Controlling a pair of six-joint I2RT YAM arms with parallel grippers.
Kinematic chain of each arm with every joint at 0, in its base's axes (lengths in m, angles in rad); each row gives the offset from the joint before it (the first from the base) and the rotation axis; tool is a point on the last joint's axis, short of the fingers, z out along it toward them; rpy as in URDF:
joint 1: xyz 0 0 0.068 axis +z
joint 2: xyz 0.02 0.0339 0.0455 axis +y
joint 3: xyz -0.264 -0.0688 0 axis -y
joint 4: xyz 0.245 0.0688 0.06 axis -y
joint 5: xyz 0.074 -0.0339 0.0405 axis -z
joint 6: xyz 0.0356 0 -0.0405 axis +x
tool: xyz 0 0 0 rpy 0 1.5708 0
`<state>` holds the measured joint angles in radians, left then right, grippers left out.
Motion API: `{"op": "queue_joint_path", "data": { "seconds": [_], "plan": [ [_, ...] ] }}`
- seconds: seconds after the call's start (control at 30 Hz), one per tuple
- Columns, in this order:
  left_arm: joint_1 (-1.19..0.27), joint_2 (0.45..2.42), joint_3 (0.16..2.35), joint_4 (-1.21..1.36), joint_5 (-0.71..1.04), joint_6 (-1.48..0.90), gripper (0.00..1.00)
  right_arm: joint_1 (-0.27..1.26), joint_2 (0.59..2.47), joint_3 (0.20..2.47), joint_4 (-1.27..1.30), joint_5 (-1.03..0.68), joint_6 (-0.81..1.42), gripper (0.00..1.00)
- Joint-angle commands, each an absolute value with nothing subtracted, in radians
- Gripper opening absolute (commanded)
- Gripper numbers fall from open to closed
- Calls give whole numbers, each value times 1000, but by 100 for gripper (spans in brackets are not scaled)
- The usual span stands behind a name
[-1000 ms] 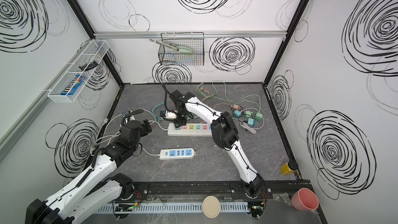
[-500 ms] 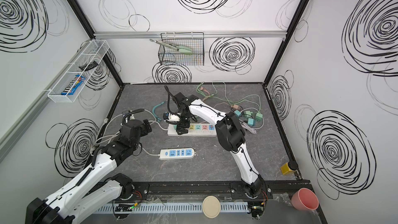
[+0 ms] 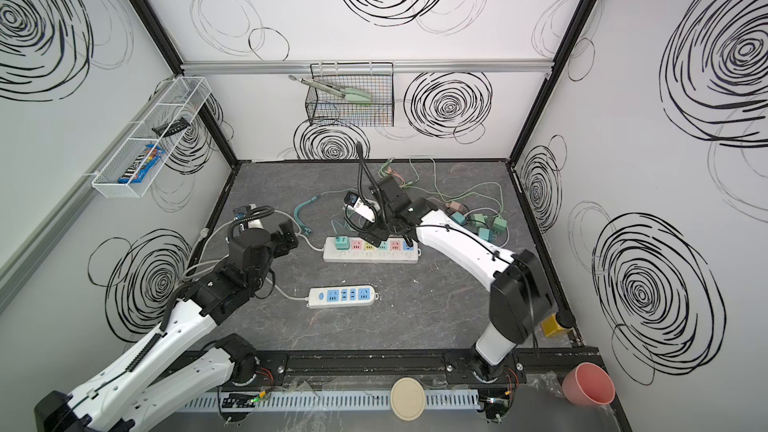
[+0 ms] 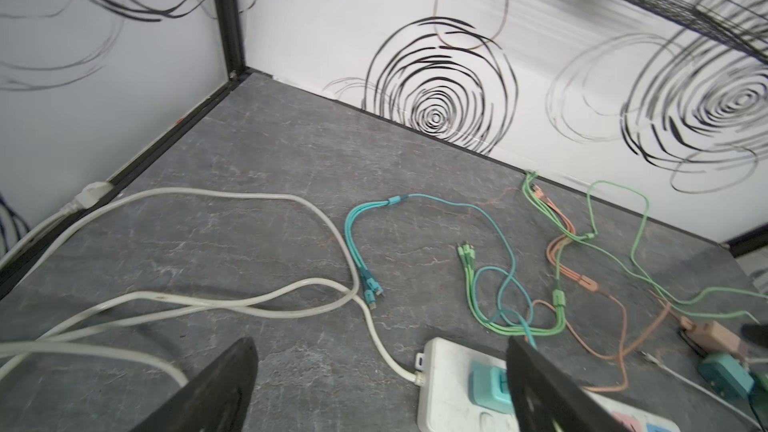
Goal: Insert the plug
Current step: 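Open the right gripper and withdraw it toward the far cable tangle, then move the right gripper over the cable tangle while the left gripper holds still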
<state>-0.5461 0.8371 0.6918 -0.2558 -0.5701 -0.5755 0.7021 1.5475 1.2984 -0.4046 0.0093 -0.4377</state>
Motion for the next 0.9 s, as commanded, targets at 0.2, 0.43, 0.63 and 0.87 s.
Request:
{"op": "queue_joint_path", "data": {
  "seconds": [0.2, 0.43, 0.63, 0.87],
  "plan": [
    [-762, 1074, 864, -174, -561, -453, 96, 396, 1237, 956, 113, 14, 114, 97],
    [-823, 1209, 937, -168, -537, -456, 96, 187, 1340, 901, 42, -217, 395, 95],
    [-818, 1199, 929, -163, -552, -465, 96, 94, 1576, 957, -12, -492, 460, 88],
    [-776, 1167, 897, -187, -545, -488, 96, 119, 1822, 1064, -7, -643, 465, 85]
  ]
}}
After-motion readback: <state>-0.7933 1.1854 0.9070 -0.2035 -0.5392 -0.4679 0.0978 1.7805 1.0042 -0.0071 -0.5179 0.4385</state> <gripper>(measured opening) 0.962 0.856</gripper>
